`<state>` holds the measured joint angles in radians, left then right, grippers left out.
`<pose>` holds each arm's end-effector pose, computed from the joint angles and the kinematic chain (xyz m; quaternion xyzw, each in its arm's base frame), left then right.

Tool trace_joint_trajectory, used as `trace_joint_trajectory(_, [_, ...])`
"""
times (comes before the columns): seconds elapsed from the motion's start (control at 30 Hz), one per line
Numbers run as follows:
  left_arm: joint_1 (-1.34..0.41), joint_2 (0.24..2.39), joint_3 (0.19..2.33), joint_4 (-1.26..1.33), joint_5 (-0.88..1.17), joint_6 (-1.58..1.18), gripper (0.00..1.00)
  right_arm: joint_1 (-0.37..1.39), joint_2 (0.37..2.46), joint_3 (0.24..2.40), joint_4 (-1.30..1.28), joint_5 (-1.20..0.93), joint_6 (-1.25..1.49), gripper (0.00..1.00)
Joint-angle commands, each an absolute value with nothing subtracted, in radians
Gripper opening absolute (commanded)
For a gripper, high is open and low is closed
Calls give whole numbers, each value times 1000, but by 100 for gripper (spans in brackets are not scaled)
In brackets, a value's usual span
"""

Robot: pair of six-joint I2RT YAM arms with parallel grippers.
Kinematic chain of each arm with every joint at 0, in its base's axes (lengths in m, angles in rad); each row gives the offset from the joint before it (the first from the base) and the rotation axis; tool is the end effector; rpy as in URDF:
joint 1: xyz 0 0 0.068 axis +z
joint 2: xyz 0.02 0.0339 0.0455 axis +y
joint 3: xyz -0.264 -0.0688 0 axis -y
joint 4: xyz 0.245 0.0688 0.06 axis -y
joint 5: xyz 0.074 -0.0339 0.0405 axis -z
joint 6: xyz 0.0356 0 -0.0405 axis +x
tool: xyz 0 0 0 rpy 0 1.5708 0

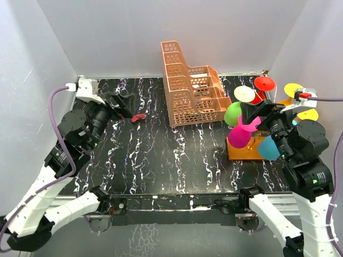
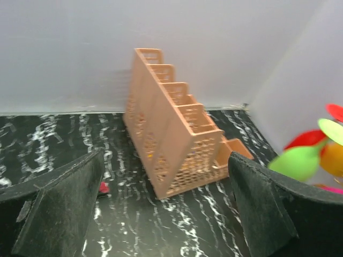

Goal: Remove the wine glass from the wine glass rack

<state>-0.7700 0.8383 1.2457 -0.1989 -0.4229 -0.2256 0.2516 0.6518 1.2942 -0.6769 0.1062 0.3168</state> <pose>0.1170 -0.0931 0.4840 0.0085 0.6368 -0.2466 0.7305 0.0781 0.0162 0.4647 0.0603 0.7166 0.1579 0.6767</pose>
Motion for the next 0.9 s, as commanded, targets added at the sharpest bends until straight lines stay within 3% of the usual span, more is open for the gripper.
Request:
trace_joint_trajectory(0.0, [-570, 780, 1175, -113, -321, -291, 97, 251, 692, 1336, -706, 152, 317, 99])
trace_joint_trajectory(0.37, [-212, 688, 994, 27, -121, -391, 97, 251, 796, 1397, -813, 213, 299, 99])
trace_joint_trajectory(0.87, [-233, 832, 994, 84, 176, -333, 97, 250, 916, 1499, -890, 328, 287, 98])
